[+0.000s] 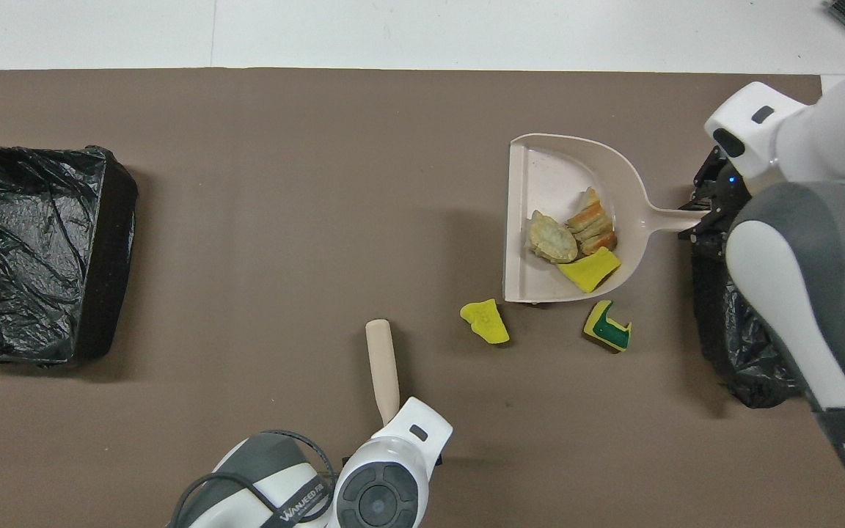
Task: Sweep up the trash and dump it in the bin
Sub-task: 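Carry the loaded dustpan with the right gripper toward the nearer bin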
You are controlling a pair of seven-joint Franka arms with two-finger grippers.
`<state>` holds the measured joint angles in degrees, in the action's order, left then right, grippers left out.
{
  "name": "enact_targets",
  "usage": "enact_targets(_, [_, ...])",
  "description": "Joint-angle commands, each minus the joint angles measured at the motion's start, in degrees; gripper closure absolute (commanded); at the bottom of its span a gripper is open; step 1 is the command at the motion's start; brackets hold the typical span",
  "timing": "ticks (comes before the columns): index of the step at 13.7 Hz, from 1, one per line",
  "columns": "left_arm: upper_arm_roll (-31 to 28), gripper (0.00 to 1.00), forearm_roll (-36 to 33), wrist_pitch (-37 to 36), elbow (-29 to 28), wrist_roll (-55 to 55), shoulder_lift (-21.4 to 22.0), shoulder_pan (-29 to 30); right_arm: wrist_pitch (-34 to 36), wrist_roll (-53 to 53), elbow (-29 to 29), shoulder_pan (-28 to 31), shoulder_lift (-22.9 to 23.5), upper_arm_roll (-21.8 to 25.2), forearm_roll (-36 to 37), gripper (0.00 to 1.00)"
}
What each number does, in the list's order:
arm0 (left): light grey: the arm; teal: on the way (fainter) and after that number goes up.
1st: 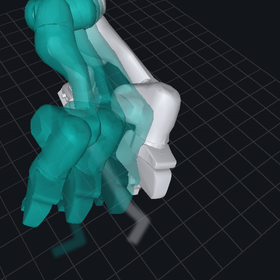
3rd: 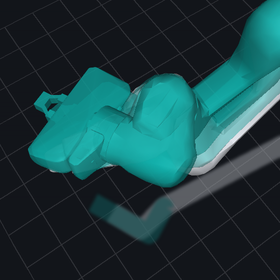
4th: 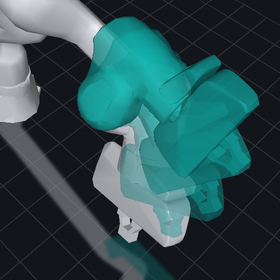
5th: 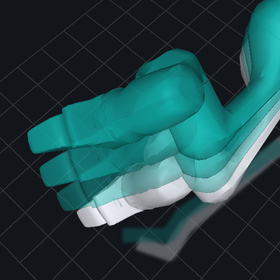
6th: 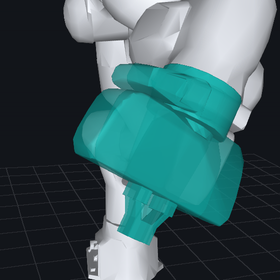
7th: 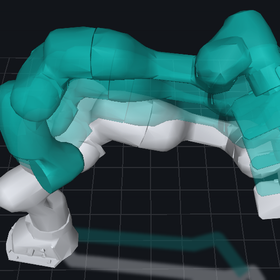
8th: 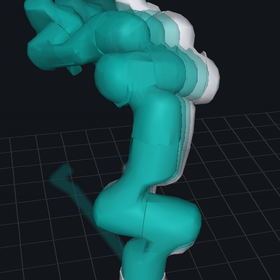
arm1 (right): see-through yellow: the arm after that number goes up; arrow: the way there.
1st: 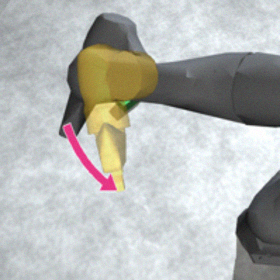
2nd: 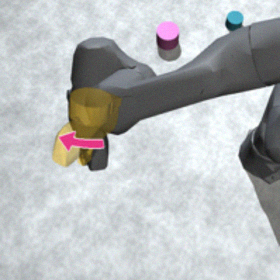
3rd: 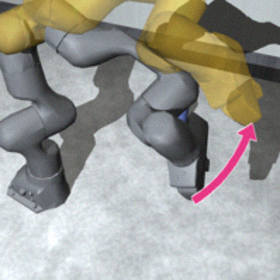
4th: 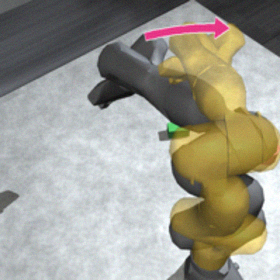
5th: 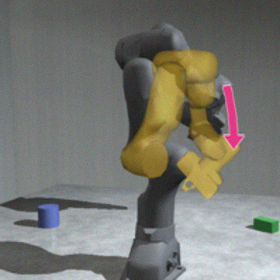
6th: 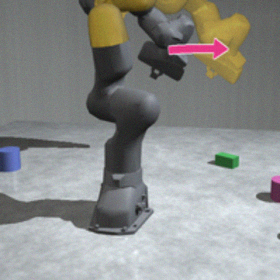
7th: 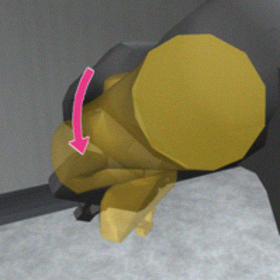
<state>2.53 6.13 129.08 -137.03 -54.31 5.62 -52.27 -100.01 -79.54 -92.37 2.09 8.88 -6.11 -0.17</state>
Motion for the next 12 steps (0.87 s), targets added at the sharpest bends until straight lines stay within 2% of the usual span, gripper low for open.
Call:
enact_targets(1, [-0.86, 1.0, 3.7, 3.18, -2.09, 3.76, 0.44, -1.35, 1.57, -4.82, 0.96, 4.57, -1.32, -0.3, -3.17, 1.0])
enact_targets(4, [-0.94, 1.0, 3.8, 3.9, -2.27, 3.86, 0.53, -1.26, 4.47, -8.43, 3.51, 8.79, -1.32, -0.22, -3.17, 1.0])
enact_targets(5, [-0.94, 0.77, 3.8, 4.16, -2.36, 3.86, 0.44, -1.08, 5.25, -9.22, 4.03, 10.11, -1.32, -0.3, -3.09, 1.0])
enact_targets(6, [-1.03, 0.14, 3.8, 4.51, -2.19, 3.94, 0.09, -0.65, 6.31, -10.1, 4.65, 11.34, -1.32, -0.3, -3.0, 1.0])
enact_targets(7, [-1.29, 0.0, 3.8, 3.82, -1.75, 3.95, -0.08, -0.38, 7.1, -10.98, 5.17, 12.31, -1.32, -0.22, -2.91, 1.0])
enact_targets(12, [-1.38, 0.0, 2.23, 2.76, 1.94, 4.91, -0.88, 9.0, 7.55, -17.65, 5.62, 17.93, -1.84, 0.05, -1.68, 1.0])
